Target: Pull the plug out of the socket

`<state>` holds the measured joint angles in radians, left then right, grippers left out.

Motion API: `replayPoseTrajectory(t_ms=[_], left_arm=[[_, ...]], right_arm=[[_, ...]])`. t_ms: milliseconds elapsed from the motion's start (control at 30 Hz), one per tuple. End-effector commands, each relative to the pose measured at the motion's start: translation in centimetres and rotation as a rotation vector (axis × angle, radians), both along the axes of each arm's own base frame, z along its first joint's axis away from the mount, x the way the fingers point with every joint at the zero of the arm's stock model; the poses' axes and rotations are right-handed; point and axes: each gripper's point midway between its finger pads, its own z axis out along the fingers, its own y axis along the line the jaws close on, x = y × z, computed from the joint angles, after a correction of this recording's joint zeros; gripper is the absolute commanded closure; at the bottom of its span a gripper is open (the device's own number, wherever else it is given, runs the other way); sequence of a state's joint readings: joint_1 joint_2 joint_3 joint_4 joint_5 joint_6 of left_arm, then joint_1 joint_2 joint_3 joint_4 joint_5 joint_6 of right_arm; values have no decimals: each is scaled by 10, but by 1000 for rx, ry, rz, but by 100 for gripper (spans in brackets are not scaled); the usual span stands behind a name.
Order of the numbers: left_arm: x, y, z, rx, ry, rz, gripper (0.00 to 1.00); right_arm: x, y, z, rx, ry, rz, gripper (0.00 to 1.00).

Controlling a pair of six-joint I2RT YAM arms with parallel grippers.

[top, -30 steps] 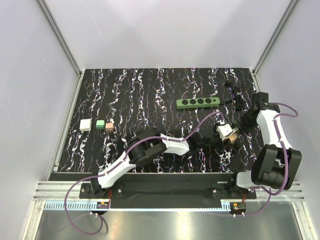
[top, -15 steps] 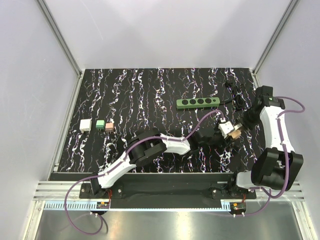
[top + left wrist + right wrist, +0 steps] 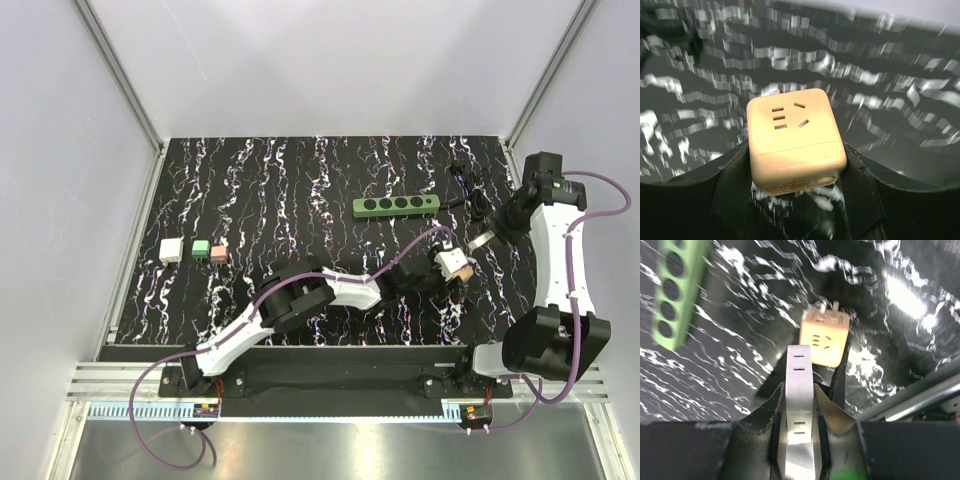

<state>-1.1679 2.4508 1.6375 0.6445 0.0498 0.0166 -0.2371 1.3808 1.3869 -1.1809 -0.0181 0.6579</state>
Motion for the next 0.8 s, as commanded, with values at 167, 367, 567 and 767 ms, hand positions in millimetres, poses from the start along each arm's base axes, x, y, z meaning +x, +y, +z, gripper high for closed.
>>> replayPoseTrajectory(t_ms=[167, 367, 567, 767], left_arm=[[-11, -9, 5, 32, -62, -32, 100], [-11, -9, 4, 26, -53, -57, 100], [-12, -9, 5, 19, -55, -69, 95], [-13, -10, 6, 24, -55, -68, 51]], right_arm=[[-9, -5, 9, -50, 1, 16, 100], [-9, 5, -7, 4, 13, 32, 100], [-10, 5, -11, 4, 8, 26, 100], [-12, 2, -17, -11, 18, 27, 100]])
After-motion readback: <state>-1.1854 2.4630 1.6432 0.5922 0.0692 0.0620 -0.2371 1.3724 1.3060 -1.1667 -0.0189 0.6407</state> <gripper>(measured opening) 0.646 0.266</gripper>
